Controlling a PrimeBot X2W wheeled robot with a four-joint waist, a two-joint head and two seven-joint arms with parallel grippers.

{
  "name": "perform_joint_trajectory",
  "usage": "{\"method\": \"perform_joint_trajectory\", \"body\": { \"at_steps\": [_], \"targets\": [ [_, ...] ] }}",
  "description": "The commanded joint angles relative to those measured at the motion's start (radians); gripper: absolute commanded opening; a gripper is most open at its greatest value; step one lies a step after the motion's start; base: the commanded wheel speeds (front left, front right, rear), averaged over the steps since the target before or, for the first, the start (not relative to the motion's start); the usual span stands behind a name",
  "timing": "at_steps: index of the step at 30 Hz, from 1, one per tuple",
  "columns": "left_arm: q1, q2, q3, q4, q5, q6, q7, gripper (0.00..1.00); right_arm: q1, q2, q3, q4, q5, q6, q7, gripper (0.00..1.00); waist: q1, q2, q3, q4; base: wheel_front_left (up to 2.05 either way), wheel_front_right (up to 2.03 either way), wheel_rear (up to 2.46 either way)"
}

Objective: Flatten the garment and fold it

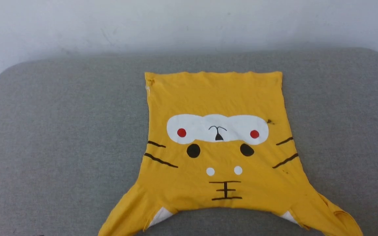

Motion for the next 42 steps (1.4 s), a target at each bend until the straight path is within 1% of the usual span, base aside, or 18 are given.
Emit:
{"method": "perform_joint_trajectory", "body": {
  "at_steps": [1,5,8,17,18,19,20,24,29,32,34,38,42],
  "targets": [
    [0.013,0.007,0.003,-0.015,-0.002,0.003,-0.002,0.0,0.015,0.002,-0.012,-0.01,0.007,-0.001,0.006,0.0,0.0001,0.0,-0.021,0.001,0.0,0.0,0.0],
    [0.02,0.004,-0.007,-0.054,0.006,-0.002,-0.008,0.0,0.026,0.003,-0.019,-0.015,0.011,-0.001,0.001,0.0,0.0001,0.0,-0.027,0.002,0.0,0.0,0.0],
    [0.003,-0.003,-0.014,-0.079,0.021,-0.012,-0.036,0.0,0.017,0.003,-0.01,-0.009,0.006,-0.001,-0.02,0.0,0.0001,0.0,-0.028,0.004,0.0,0.0,0.0],
    [-0.086,-0.026,-0.057,-0.089,0.078,-0.051,-0.119,0.0,-0.08,0.003,0.047,0.056,-0.035,-0.001,-0.123,0.0,0.0001,0.0,0.007,0.01,0.0,0.0,0.0],
    [-0.095,-0.029,-0.063,-0.086,0.081,-0.056,-0.123,0.0,-0.092,0.003,0.052,0.067,-0.042,-0.001,-0.137,0.2,0.0001,0.0,0.014,0.011,0.0,0.0,0.0],
    [-0.104,-0.031,-0.069,-0.084,0.083,-0.06,-0.127,0.0,-0.103,0.003,0.055,0.078,-0.048,-0.001,-0.15,0.44,0.0001,0.0,0.02,0.013,0.0,0.0,0.0],
    [-0.112,-0.033,-0.075,-0.082,0.086,-0.064,-0.131,0.0,-0.113,0.003,0.055,0.087,-0.057,-0.001,-0.162,1.0,0.0001,0.0,0.026,0.014,0.0,0.0,0.0],
    [-0.14,-0.032,-0.088,-0.09,0.099,-0.083,-0.15,0.0,-0.154,-0.009,0.057,0.085,-0.092,-0.001,-0.193,1.0,0.0001,0.0,0.059,0.02,0.0,0.0,0.0],
    [-0.18,-0.028,-0.101,-0.115,0.117,-0.103,-0.169,0.0,-0.254,-0.075,0.034,0.01,-0.131,-0.001,-0.229,1.0,0.0001,0.0,0.129,0.028,0.0,0.0,0.0],
    [-0.202,-0.024,-0.105,-0.133,0.125,-0.114,-0.179,0.0,-0.364,-0.116,0.019,-0.034,-0.173,-0.001,-0.257,1.0,0.0001,0.0,0.177,0.029,0.0,0.0,0.0],
    [-0.218,-0.019,-0.111,-0.146,0.132,-0.12,-0.181,0.0,-0.449,-0.151,0.032,-0.046,-0.207,-0.001,-0.26,1.0,0.0001,0.0,0.213,0.032,0.0,0.0,0.0],
    [-0.255,-0.015,-0.126,-0.176,0.141,-0.126,-0.178,0.0,-0.637,-0.199,0.093,-0.016,-0.236,-0.001,-0.215,1.0,0.0001,0.0,0.275,0.036,0.0,0.0,0.0],
    [-0.292,-0.014,-0.143,-0.205,0.148,-0.131,-0.173,0.0,-0.816,-0.228,0.155,0.047,-0.267,-0.001,-0.129,1.0,0.0001,0.0,0.343,0.048,0.0,0.0,0.0]
  ]
}}
